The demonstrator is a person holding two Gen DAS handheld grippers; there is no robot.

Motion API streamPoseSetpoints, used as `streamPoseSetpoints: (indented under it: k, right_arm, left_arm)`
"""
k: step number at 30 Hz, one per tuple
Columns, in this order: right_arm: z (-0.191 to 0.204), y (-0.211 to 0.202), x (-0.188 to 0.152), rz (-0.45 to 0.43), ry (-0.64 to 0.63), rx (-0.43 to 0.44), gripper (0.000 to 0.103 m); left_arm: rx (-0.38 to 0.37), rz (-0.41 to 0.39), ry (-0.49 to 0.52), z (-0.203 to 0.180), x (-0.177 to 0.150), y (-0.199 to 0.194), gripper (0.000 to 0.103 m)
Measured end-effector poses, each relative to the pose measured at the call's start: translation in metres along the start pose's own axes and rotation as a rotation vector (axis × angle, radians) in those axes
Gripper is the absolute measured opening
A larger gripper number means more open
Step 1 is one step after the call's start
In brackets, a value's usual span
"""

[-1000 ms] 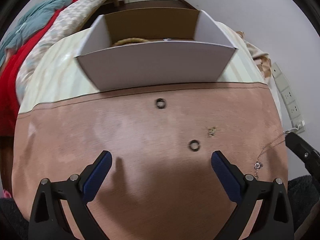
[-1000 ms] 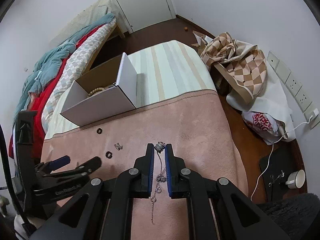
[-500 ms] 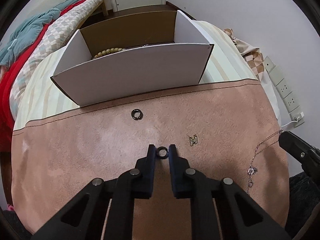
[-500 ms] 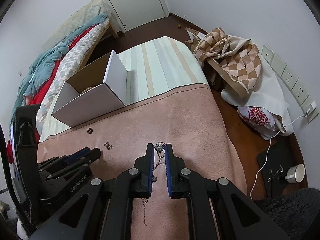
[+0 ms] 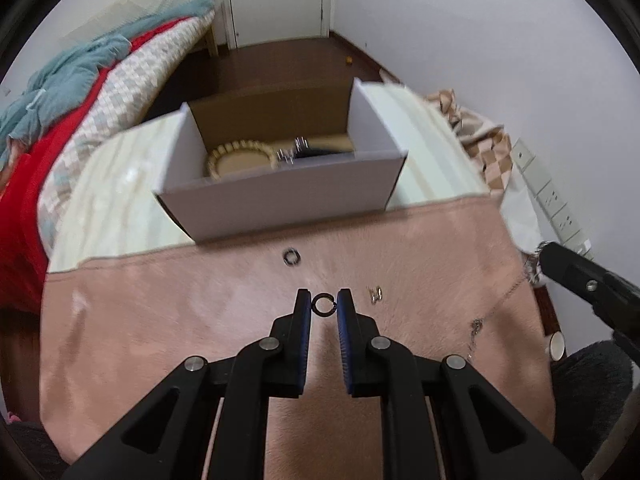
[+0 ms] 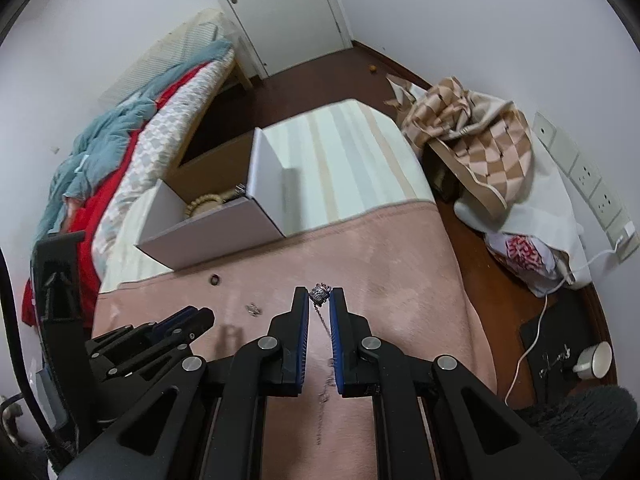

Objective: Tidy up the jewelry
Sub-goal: 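Carry the chain and ring into the box and open both grippers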

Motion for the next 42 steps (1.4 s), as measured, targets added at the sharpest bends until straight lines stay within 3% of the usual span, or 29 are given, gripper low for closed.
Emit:
streamPoseSetpoints:
  k: [7, 14, 20, 26, 34, 42]
  right_arm:
    - [0.025, -0.028, 0.029, -0.055, -0.024, 0.069, 0.011]
    - [0.063, -0.058, 0.086, -0.143, -0.075, 0.138, 0.011]
    - [0.097, -0.072, 0.135, -0.220, -0.138, 0.158, 0.011]
    - [0.124, -0.032, 0.167, -0.196, -0.194, 0.122, 0.010]
    - [0.137, 0.067, 0.179, -0.042, -0.224, 0.068, 0.010]
    - [0.137, 0.119, 0.176, 0.096, -0.251, 0.056, 0.011]
  left_arm:
    - [-0.009, -0.096, 0.002, 0.002, 0.030, -0.044, 0.010]
    - [-0.038, -0.169, -0.044, 0.026, 0.077, -0.081, 0.010]
    - [-0.061, -0.172, -0.092, 0.053, 0.108, -0.088, 0.010]
    - [-0.076, -0.114, -0.155, 0.086, 0.128, -0.062, 0.010]
    - [-0.127, 0.028, -0.210, 0.108, 0.145, 0.005, 0.010]
    - [-0.087, 0.124, -0.277, 0.124, 0.153, 0.041, 0.012]
Point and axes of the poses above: each gripper's, at about its wrist camera, not at the fingertips, and y roughly the way its jaws point, z to its left, x to its top, the point moved 4 cm from there along y, roughly the way its jaws point, and after that the axes turned 13 degrees about -x, right-handed, at the moved point
